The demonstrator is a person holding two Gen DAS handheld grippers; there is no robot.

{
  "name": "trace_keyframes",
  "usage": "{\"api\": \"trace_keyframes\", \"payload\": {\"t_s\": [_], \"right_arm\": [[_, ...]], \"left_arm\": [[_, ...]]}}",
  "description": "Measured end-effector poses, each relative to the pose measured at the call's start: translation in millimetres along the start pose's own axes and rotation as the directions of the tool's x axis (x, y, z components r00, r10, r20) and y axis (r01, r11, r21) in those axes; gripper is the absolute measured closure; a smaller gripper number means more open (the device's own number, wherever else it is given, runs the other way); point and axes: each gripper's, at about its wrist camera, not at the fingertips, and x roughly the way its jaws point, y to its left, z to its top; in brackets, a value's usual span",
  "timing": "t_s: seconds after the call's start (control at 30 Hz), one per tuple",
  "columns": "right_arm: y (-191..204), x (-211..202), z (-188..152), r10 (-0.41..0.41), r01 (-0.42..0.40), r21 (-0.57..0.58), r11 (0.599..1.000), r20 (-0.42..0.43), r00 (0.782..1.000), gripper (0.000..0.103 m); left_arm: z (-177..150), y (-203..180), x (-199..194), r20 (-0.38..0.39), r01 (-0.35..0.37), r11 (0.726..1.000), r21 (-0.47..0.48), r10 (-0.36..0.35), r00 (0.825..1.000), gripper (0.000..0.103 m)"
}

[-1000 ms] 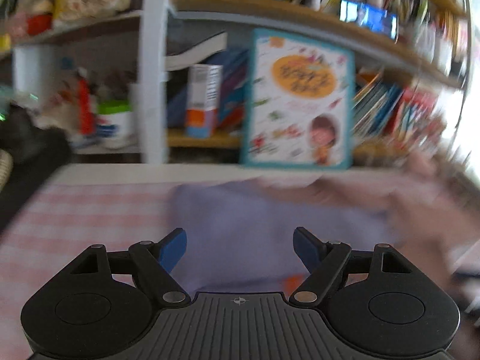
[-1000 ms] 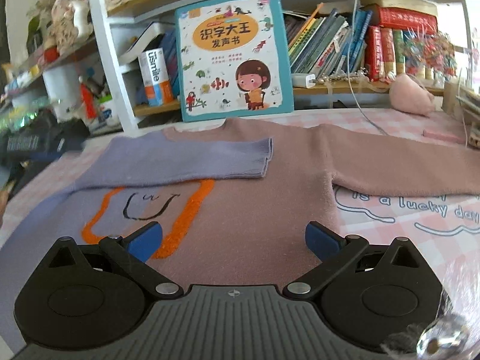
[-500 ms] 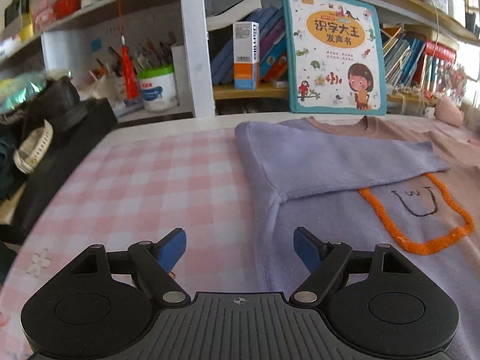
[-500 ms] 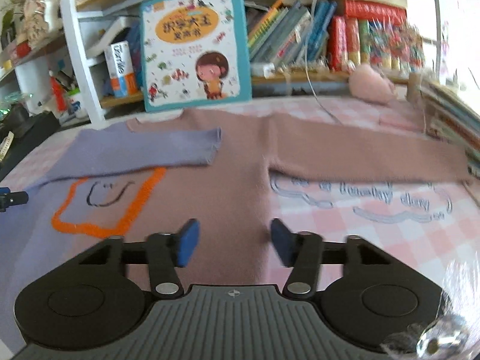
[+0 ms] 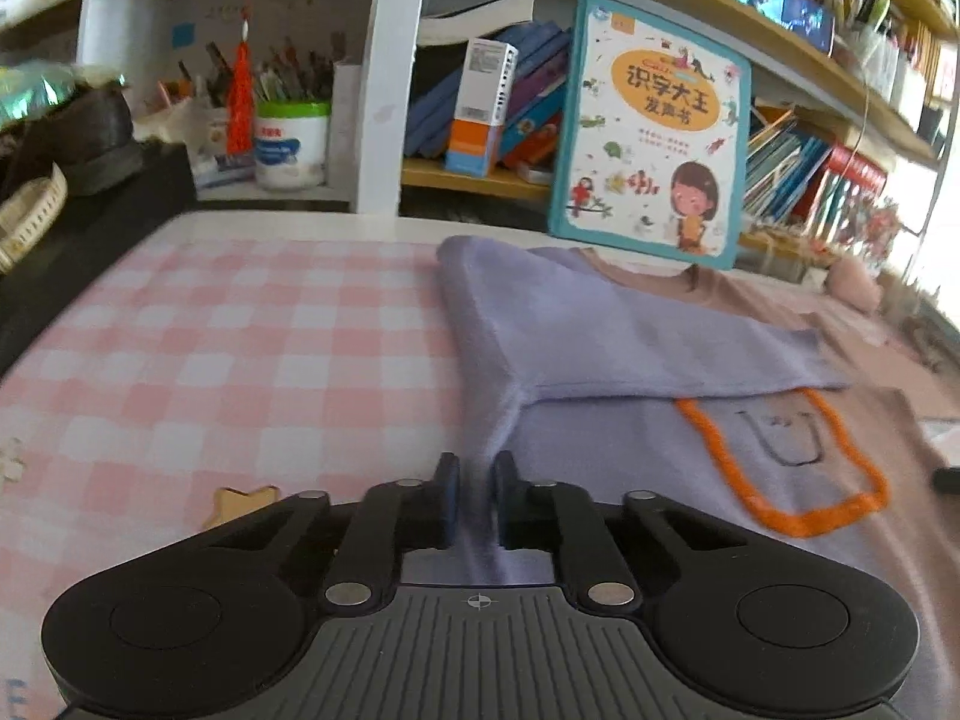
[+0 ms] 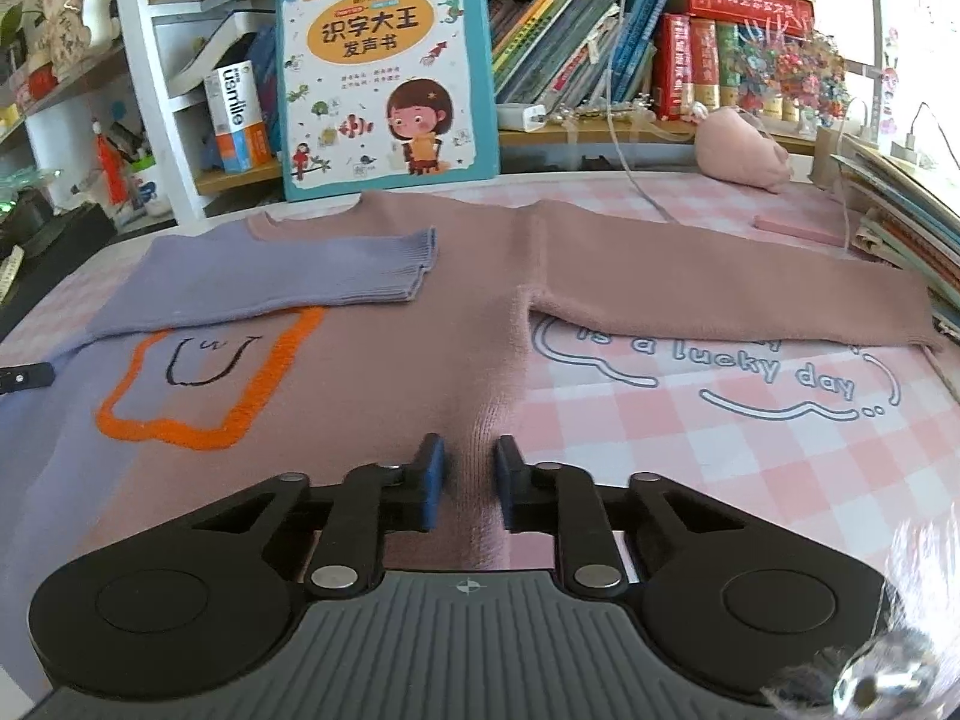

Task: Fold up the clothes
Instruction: 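Pinch the folded lavender edge with the left tool while the right tool pinches the pink body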

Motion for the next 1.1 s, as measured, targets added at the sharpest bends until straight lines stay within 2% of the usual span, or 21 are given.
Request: {"api": "trace_keyframes", "payload": {"t_s": [0.2, 0.57, 0.93, 1.0, 1.03, 1.1], "right_arm": [[9.4, 2.2, 1.1, 0.004, -0.004, -0.011, 1.000, 0.004, 1.000, 0.092], [40.7, 10.4, 3.0, 0.080, -0.081, -0.046, 0.996, -0.014, 0.997, 0.092], [57.7, 10.6, 2.2, 0.087, -0.088, -0.077, 0.993, -0.018, 0.996, 0.092], [56.5, 10.3, 2.3, 0.085, -0.086, -0.072, 0.994, -0.019, 0.996, 0.092], [55.9, 10.2, 2.5, 0.085, -0.086, -0.068, 0.994, -0.019, 0.996, 0.091], [54.8, 8.6, 2.6, 0.081, -0.082, -0.062, 0.995, -0.017, 0.997, 0.084]], "left_arm": [[0.9, 8.4, -4.2, 0.004, 0.019, 1.000, -0.025, -0.019, 1.000, 0.098], [-0.9, 38.5, -23.6, 0.018, -0.059, 0.996, -0.061, 0.060, 0.998, 0.098], [-2.3, 50.9, -28.3, 0.018, -0.080, 0.993, -0.082, 0.081, 0.997, 0.097], [-1.9, 50.2, -30.2, 0.022, -0.090, 0.993, -0.073, 0.092, 0.996, 0.092], [-1.5, 50.2, -32.0, 0.027, -0.095, 0.993, -0.071, 0.097, 0.995, 0.091], [-0.2, 50.1, -36.0, 0.035, -0.102, 0.992, -0.071, 0.104, 0.994, 0.090]]}}
